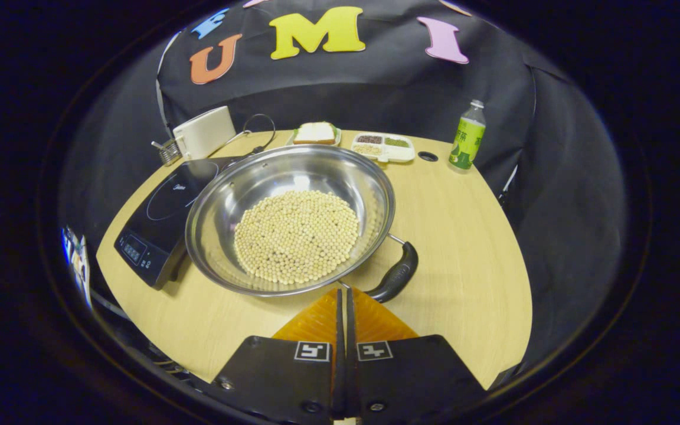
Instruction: First push the handle of the pot to place it horizontally, then grasp the pot with both hands and set it on the induction cooktop.
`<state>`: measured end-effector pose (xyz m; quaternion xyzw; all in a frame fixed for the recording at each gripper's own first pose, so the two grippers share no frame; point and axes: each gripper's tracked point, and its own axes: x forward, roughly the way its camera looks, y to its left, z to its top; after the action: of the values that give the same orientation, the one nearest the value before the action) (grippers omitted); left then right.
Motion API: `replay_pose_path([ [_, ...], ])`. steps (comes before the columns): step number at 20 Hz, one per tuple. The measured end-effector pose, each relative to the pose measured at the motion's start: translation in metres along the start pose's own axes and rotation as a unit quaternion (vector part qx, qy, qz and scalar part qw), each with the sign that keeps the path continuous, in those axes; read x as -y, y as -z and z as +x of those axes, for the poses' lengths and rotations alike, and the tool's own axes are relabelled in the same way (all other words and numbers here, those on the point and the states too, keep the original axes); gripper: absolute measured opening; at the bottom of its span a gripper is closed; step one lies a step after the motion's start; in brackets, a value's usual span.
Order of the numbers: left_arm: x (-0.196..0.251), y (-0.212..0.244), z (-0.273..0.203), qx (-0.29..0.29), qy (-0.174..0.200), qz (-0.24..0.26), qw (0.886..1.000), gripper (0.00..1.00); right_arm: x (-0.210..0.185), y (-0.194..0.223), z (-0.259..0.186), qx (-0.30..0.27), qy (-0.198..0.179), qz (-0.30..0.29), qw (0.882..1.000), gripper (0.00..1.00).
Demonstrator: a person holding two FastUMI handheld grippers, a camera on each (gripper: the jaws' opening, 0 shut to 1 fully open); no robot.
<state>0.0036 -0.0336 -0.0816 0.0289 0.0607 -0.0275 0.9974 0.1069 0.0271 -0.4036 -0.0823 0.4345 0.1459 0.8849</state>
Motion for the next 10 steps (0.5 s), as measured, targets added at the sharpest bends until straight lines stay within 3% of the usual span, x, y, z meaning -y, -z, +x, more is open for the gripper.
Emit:
replay_pose_path([
  [5,0.015,0.004,0.007,-0.005,0.012,-0.024,1.0,0.95,0.015,-0.007,0.007,0.02,-0.007,-0.017,1.0,0.03],
  [10,0.021,0.005,0.013,-0.001,0.015,-0.017,1.0,0.95,0.035,-0.017,0.016,0.035,-0.016,-0.01,0.999,0.04],
])
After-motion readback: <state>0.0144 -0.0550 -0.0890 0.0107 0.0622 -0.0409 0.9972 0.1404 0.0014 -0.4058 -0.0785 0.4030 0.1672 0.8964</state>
